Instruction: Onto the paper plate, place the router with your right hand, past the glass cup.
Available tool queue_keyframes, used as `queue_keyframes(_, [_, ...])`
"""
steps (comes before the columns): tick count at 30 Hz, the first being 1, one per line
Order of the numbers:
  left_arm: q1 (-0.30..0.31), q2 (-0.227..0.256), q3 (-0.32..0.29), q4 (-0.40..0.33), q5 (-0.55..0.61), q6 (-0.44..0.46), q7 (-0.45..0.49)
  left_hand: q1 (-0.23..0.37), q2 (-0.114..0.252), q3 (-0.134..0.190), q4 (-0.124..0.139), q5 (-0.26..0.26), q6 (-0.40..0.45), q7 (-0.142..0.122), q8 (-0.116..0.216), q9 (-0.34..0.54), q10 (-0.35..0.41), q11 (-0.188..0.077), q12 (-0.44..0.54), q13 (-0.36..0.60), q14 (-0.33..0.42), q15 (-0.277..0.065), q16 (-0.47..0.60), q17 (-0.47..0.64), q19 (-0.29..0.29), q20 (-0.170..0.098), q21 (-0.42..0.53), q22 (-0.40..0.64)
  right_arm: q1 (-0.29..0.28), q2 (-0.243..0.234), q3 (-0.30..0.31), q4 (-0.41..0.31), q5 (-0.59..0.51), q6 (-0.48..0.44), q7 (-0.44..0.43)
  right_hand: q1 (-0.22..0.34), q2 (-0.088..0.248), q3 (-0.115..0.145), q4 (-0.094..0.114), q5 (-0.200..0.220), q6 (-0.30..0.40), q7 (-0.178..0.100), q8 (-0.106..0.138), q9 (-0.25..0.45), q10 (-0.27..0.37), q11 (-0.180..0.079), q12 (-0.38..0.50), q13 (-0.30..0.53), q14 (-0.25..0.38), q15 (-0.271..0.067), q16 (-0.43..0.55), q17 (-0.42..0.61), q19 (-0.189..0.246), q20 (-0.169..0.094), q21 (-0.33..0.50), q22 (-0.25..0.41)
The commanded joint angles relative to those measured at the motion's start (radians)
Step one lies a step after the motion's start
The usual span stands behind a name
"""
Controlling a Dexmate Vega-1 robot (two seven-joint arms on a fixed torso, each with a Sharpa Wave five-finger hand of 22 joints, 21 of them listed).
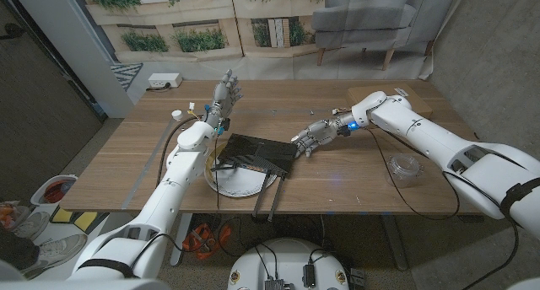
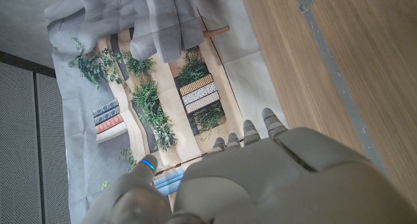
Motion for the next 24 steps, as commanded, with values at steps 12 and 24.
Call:
queue_keyframes(12, [0.034, 0.015, 0.0, -0.055, -0.01, 0.012, 0.008, 0.0, 0.115, -0.003, 0.0, 0.006, -0.141, 0.003, 0.003, 0.004, -0.23, 0.0, 0.006, 0.003, -0.215, 0.002, 0.006, 0.005, -0.073, 0.003, 0.0, 0.003, -0.081, -0.07, 0.072, -0.144, 0.076, -0.012, -0.103, -0.006, 0.012, -0.014, -0.009, 0.014, 0.011, 0.052, 0.006, -0.009, -0.043, -0.006, -0.026, -0.019, -0.162, 0.046, -0.015, -0.047, -0.166, 0.062, -0.172, 0.001])
queue_keyframes(24, [0.053, 0.027, -0.002, -0.085, -0.019, 0.018, 0.005, 0.0, 0.115, -0.004, 0.0, 0.006, -0.142, 0.003, 0.003, 0.004, -0.232, -0.002, 0.005, 0.003, -0.215, 0.0, 0.007, 0.005, -0.072, 0.003, -0.001, 0.003, -0.146, -0.114, 0.123, -0.24, 0.126, -0.002, -0.191, -0.005, 0.02, -0.027, -0.019, 0.022, 0.014, 0.023, 0.006, -0.015, -0.097, -0.036, -0.053, -0.033, -0.333, 0.097, -0.025, -0.066, -0.314, 0.132, -0.295, 0.004])
